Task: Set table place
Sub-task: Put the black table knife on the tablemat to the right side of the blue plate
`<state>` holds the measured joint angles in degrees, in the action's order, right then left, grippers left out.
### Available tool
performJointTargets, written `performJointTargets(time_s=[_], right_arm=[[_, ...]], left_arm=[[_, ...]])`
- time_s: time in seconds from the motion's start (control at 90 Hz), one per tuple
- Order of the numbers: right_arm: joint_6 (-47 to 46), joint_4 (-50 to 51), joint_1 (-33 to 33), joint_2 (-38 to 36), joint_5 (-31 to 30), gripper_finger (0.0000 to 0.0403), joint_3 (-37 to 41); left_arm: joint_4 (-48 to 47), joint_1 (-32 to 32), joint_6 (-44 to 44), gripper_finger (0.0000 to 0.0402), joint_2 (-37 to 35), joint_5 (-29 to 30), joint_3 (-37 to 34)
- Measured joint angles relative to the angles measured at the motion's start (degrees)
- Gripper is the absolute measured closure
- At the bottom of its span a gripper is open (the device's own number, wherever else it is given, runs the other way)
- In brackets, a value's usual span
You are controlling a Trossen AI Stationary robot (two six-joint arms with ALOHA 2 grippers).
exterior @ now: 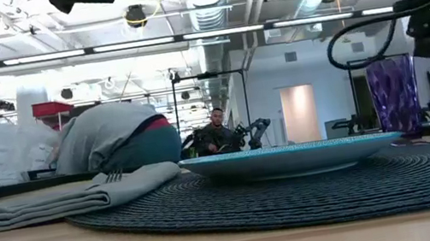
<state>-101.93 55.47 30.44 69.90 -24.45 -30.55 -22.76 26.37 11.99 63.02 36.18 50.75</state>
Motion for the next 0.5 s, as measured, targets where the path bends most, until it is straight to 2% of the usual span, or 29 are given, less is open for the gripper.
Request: performJointTargets(time_s=[0.111,0.2,0.267,0.344,0.4,0.456,0.5], right_arm=[[1.48,-2.85,-0.91,-0.02,0.83,0.0347,0.02],[4.17,-12.89,-1.99,-0.02,0.96,0.0344,0.03],[12.08,-22.91,-2.98,-0.02,0.57,0.0344,0.03],[24.18,-33.98,-3.74,-0.02,-2.75,0.0344,-0.06],[27.52,-39.33,-4.70,-0.02,-4.42,0.0344,-0.24],[28.21,-40.62,-6.29,-0.02,-4.52,0.0344,-1.41],[26.85,-36.56,-7.75,0.04,-3.95,0.0345,-3.38]], left_arm=[[0.00,0.00,0.17,0.0402,0.00,0.00,-0.01],[0.00,0.00,0.24,0.0401,0.00,0.00,0.01],[0.00,0.00,0.25,0.0402,0.00,0.00,0.01],[-0.03,0.00,0.42,0.0402,0.00,0.00,0.01],[-0.09,0.06,1.00,0.0402,-0.02,-0.05,0.01],[-0.39,0.28,1.66,0.0401,-0.02,-0.15,0.00],[-0.46,0.31,2.20,0.0401,-0.02,-0.20,0.01]])
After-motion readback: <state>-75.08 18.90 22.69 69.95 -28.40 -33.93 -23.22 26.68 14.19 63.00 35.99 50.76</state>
